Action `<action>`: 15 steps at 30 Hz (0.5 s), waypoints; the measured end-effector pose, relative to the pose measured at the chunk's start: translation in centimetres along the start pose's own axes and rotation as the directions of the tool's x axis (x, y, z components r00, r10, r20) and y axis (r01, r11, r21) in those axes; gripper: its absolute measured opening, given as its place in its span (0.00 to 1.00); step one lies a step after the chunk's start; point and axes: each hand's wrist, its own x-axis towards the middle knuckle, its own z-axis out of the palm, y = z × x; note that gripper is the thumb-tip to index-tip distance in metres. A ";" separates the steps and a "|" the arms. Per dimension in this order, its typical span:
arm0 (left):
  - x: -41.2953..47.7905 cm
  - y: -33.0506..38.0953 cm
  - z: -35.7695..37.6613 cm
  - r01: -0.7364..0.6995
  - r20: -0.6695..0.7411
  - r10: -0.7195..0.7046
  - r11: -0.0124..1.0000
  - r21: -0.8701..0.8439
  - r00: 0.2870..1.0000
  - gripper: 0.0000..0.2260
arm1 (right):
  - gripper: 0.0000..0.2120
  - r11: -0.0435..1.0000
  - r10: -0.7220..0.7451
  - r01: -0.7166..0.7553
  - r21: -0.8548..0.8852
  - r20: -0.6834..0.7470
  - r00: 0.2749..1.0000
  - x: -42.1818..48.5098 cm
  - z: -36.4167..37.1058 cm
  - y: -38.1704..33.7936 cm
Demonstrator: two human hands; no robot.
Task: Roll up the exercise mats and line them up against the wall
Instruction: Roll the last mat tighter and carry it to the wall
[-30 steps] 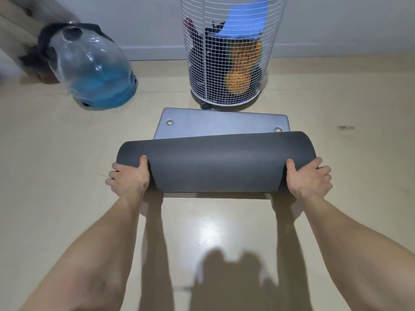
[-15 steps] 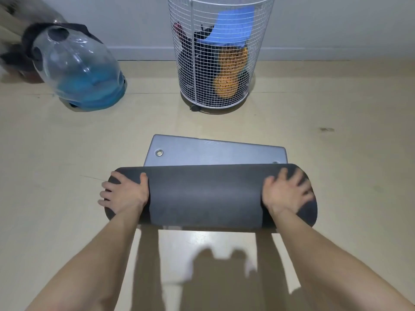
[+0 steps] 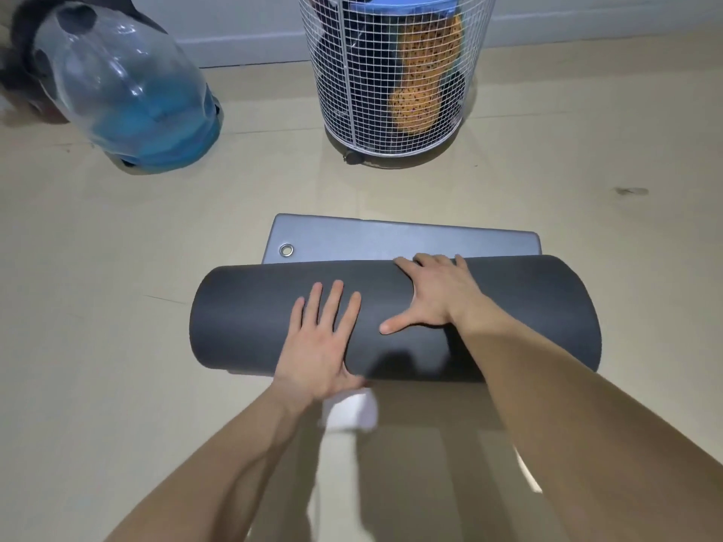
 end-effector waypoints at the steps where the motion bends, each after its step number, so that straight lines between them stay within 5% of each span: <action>1: 1.1 -0.5 -0.4 0.011 0.031 -0.011 1.000 -0.001 0.999 0.63 | 0.63 1.000 0.012 -0.012 -0.001 -0.004 1.000 0.7 -0.3 0.1; 5: 7.7 -4.6 -4.2 -0.030 0.086 0.044 0.987 -0.159 0.995 0.64 | 0.47 0.982 0.142 -0.171 -0.076 -0.295 0.945 0.1 0.4 -0.2; 9: 14.3 -7.3 -7.6 0.011 0.164 0.054 0.927 -0.374 0.985 0.57 | 0.60 0.978 0.100 -0.147 -0.149 -0.283 0.954 0.7 0.2 -0.5; 13: 12.4 -6.1 -4.9 0.191 -0.188 -0.239 0.951 -0.244 0.953 0.47 | 0.64 0.991 0.092 -0.112 -0.078 -0.223 0.970 4.3 -2.7 1.2; 15: 10.2 -5.2 -3.6 0.246 -0.213 -0.288 0.948 -0.201 0.934 0.52 | 0.61 0.994 0.070 -0.087 -0.073 -0.212 0.975 6.1 -4.2 1.7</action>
